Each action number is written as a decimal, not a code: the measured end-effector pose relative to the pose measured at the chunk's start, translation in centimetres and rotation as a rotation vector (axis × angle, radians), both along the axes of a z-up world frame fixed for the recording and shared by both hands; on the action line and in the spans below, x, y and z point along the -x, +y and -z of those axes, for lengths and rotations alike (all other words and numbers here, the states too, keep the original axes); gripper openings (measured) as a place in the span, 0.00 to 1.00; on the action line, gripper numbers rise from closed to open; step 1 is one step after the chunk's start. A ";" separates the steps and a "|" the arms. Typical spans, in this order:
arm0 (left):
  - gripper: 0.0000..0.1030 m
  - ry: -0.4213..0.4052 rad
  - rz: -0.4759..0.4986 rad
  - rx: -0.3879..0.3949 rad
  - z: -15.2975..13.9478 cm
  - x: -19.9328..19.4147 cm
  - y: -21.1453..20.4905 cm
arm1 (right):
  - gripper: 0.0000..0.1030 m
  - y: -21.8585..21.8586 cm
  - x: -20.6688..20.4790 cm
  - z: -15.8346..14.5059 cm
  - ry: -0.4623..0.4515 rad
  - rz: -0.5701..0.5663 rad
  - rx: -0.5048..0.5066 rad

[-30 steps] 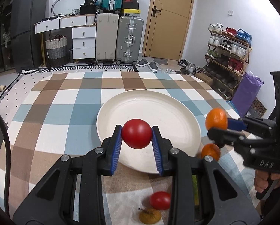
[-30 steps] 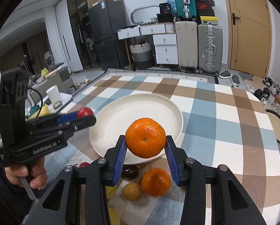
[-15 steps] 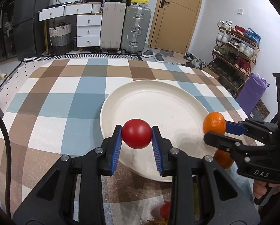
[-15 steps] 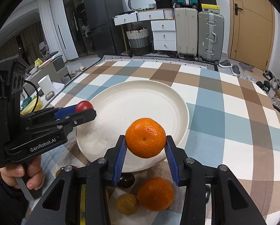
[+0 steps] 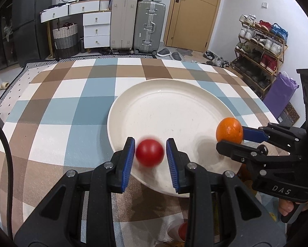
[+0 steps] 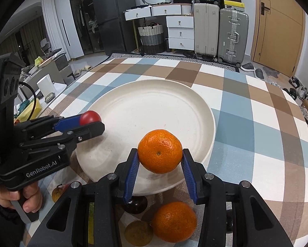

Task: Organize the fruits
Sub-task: 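Open the left gripper to drop the tomato while the right releases the orange onto the plate, then withdraw both open grippers from the plate toward the remaining fruits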

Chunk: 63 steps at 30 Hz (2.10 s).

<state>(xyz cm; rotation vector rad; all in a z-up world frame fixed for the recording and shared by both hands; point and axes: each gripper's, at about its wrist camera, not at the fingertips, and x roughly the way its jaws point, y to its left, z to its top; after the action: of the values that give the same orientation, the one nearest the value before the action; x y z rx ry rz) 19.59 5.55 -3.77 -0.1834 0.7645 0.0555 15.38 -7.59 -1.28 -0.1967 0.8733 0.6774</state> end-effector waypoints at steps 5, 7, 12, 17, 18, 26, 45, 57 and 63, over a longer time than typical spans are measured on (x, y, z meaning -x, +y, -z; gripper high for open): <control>0.28 -0.005 -0.006 -0.006 -0.1 0.2 0.0 | 0.43 -0.6 0.3 -0.5 -0.025 0.012 -0.028; 0.29 -0.005 -0.007 -0.004 -0.2 0.3 0.0 | 0.48 -1.0 0.4 -0.9 -0.039 0.019 -0.047; 0.50 -0.019 -0.004 -0.007 -0.6 0.6 0.0 | 0.68 -2.2 0.6 -1.8 -0.053 0.037 -0.064; 0.81 -0.059 -0.014 -0.026 -1.4 1.4 -0.3 | 0.84 -3.3 1.1 -2.3 -0.061 0.042 -0.081; 0.82 -0.064 -0.013 -0.017 -1.6 1.5 -0.2 | 0.87 -3.5 1.2 -2.3 -0.065 0.039 -0.088; 0.99 -0.086 -0.014 -0.024 -2.3 2.8 -0.6 | 1.00 -4.8 2.6 -2.6 -0.091 0.023 -0.122; 0.99 -0.133 -0.008 -0.057 -3.2 8.0 -2.5 | 1.00 -7.2 5.1 -3.8 -0.161 0.031 -0.137; 0.99 -0.141 -0.011 -0.079 -3.7 11.8 -3.1 | 1.00 -8.8 6.6 -3.4 -0.182 0.068 -0.095; 0.99 -0.107 0.000 -0.093 -2.9 12.1 -3.5 | 1.00 -9.5 6.5 -2.7 -0.170 0.086 -0.090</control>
<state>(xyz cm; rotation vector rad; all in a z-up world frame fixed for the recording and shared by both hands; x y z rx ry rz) 7.53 2.02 -0.87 -0.0970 0.6540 0.0803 8.87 -17.11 1.45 -0.1336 0.6834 0.6090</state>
